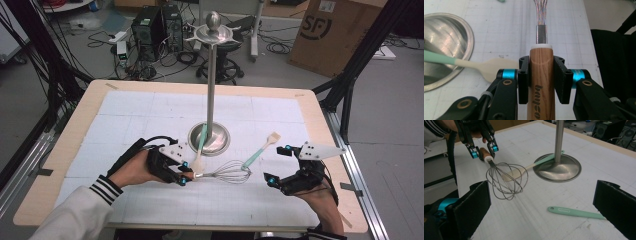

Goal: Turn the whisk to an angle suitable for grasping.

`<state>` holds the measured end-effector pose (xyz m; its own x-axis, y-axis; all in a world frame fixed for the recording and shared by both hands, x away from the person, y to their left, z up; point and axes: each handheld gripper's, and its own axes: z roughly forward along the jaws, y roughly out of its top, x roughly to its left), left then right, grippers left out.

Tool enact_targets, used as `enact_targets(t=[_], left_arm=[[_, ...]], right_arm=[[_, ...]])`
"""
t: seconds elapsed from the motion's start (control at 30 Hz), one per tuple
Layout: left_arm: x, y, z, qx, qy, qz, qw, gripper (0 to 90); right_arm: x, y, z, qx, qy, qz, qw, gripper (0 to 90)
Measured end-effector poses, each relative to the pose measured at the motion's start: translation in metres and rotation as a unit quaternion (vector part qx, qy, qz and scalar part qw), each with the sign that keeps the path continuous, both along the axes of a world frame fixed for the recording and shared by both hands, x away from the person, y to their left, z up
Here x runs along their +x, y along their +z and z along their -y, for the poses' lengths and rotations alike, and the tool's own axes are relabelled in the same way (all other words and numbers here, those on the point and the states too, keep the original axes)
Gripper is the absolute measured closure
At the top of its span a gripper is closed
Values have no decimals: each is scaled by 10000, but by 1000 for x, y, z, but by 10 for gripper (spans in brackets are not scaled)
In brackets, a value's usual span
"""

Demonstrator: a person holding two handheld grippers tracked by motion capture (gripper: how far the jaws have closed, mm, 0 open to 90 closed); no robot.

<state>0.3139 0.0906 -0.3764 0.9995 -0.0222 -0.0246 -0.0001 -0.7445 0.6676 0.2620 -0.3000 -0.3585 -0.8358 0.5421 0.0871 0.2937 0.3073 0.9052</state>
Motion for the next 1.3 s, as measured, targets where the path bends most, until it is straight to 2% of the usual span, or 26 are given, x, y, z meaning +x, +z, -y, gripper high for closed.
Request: enact_targets(t=[0.47, 0.67, 0.77, 0.83, 1.3], left_arm=[[-1, -14, 36, -250, -91, -108, 9996, 690], [-2, -23, 53, -346, -108, -164, 9992, 689], [-2, -28, 62, -348, -123, -131, 9992, 689], [-2, -31, 66, -413, -125, -194, 9989, 689], [-2, -50, 79, -281, -140, -158, 9994, 688]], right_arm=[[-1, 2, -2, -28, 58, 3, 10000, 2], [-1, 2, -2, -56, 87, -20, 9999, 2], [-1, 2, -2, -73, 77, -8, 9999, 2], [-1, 2, -2, -70, 68, 4, 10000, 2], [0, 2, -1, -59, 22, 1, 10000, 2]])
